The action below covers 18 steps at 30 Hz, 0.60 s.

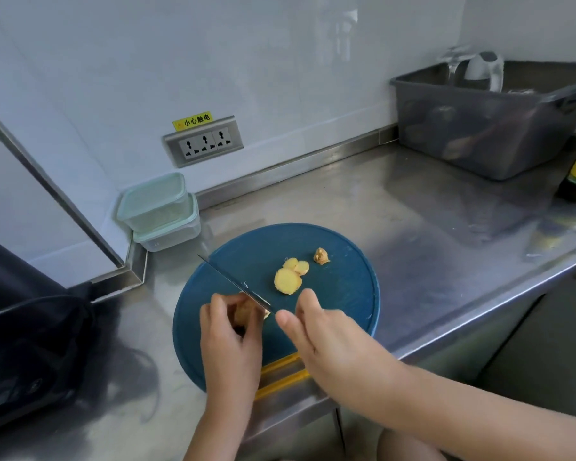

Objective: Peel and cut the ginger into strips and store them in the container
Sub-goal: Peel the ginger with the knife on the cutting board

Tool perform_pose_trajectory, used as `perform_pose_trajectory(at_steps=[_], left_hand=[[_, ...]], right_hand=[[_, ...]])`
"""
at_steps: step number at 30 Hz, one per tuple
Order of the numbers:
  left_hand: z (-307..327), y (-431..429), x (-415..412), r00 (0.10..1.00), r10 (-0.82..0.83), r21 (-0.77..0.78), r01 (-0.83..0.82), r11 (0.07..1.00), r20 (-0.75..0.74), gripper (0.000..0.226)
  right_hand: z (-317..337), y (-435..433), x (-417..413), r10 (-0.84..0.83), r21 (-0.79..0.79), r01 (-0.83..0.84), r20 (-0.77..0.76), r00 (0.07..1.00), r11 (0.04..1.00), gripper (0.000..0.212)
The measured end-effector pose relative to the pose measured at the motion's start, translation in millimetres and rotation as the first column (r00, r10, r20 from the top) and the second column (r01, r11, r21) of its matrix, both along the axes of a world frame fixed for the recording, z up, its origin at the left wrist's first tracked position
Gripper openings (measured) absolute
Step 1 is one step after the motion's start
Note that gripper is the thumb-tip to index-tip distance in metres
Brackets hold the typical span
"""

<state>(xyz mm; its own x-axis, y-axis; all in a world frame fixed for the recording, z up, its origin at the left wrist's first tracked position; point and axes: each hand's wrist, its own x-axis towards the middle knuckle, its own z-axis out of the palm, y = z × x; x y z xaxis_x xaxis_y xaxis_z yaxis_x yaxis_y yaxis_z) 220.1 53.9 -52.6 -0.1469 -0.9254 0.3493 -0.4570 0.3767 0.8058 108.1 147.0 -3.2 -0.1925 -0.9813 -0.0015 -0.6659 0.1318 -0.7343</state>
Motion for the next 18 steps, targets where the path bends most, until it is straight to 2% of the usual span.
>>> perform_pose_trajectory(at_steps=[7, 15, 18], left_hand=[[-3.0, -2.4, 0.4, 1.0, -0.023, 0.015, 0.024, 1.0, -0.019, 0.016], [-1.2, -1.4, -0.1, 0.998, -0.042, 0.045, 0.045, 0.998, -0.05, 0.018], [0.6, -1.0, 0.1, 0.999, -0.038, 0.037, 0.039, 0.999, -0.032, 0.019]], right_hand=[[-3.6, 1.4, 3.2, -0.026, 0.018, 0.025, 0.04, 0.999, 1.0, 0.041], [-0.5, -2.3, 4.7, -0.049, 0.067, 0.037, 0.188, 0.981, 0.997, 0.035], [-0.7, -3.7, 4.1, -0.054, 0.087, 0.037, 0.197, 0.979, 0.995, 0.039]])
